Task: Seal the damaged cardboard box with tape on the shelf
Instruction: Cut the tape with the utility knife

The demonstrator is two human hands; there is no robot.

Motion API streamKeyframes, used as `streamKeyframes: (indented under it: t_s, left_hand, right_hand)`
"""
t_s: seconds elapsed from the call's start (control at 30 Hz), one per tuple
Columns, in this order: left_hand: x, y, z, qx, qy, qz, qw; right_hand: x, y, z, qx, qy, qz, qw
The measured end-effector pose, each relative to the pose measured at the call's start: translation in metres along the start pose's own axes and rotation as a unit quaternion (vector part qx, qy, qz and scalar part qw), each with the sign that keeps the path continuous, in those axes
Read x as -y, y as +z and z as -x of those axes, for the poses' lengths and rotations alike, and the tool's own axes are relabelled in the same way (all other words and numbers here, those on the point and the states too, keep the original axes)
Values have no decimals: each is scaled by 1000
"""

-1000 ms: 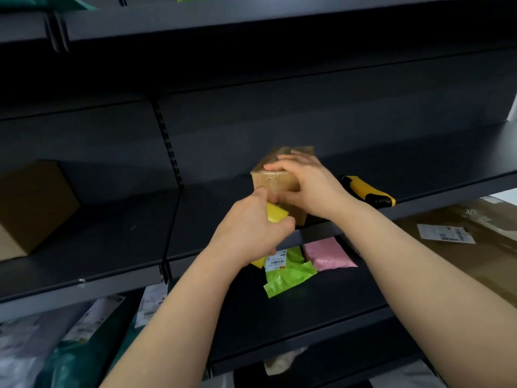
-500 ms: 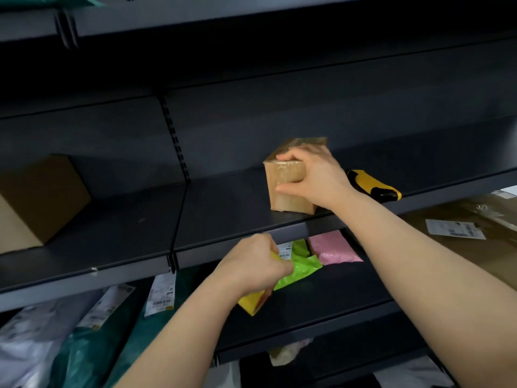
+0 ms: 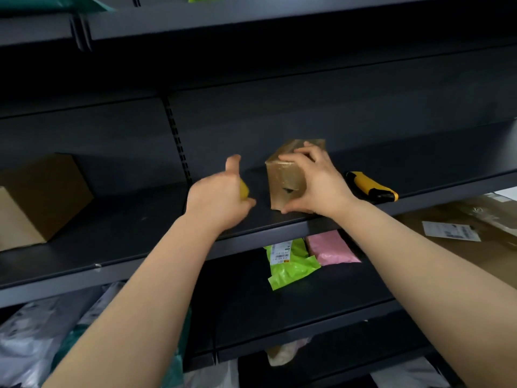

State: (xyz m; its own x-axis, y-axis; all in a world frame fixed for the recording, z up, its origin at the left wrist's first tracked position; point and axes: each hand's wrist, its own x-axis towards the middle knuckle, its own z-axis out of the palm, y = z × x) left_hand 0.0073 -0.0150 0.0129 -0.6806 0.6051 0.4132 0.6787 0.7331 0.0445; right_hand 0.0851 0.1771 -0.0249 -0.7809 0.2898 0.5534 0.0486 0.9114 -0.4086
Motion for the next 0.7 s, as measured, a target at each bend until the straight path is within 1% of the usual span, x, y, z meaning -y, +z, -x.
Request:
streamKeyframes:
  t_s: [0.07, 0.13, 0.2, 0.23, 0.27, 0.3, 0.33, 0.37, 0.4, 0.47, 0.5, 0.53, 0.6, 0.7]
  left_hand:
    - [7, 19, -8, 46, 12, -50, 998]
    - [14, 40, -12, 86, 19, -57, 995]
    - [18, 50, -14, 102, 10, -64, 993]
    - [17, 51, -14, 90, 2, -59, 994]
    - [15, 48, -14, 51, 7, -29, 998]
    - [11, 43, -14, -16, 22, 34, 999]
    - [5, 36, -16, -90, 43, 129, 987]
    - [-3, 30, -21, -129, 65, 223, 964]
    - [-10, 25, -26, -126, 86, 281, 948]
    - [-23, 29, -38, -66, 110, 328, 936]
    - [-27, 34, -42, -44, 104, 354, 928]
    - [-31, 40, -43, -39, 87, 395, 914]
    - [-33, 53, -41, -61, 69, 454, 886]
    - [-31, 65, -37, -93, 97, 431, 892]
  right_hand:
    - [-3, -1, -3, -24, -7, -57, 998]
    - [-4, -1, -6, -42, -12, -88, 995]
    - [-4, -3, -6, -33, -9, -97, 995]
    - [-4, -5, -5, -25, -5, -114, 993]
    - [-4, -7, -4, -23, 5, -147, 989]
    - [-4, -9, -2, -26, 18, -191, 981]
    - [-5, -10, -1, -33, 32, -232, 972]
    - [-5, -9, -1, -41, 45, -262, 963]
    - [-5, -8, -1, -47, 54, -285, 956]
    - [-2, -5, -1, -56, 63, -319, 944]
    - [-1, -5, -1, -59, 65, -332, 939]
    - [-1, -4, -1, -63, 65, -345, 934]
    - [-1, -5, 0, -64, 60, -355, 931]
    - [1, -5, 2, -49, 57, -337, 939]
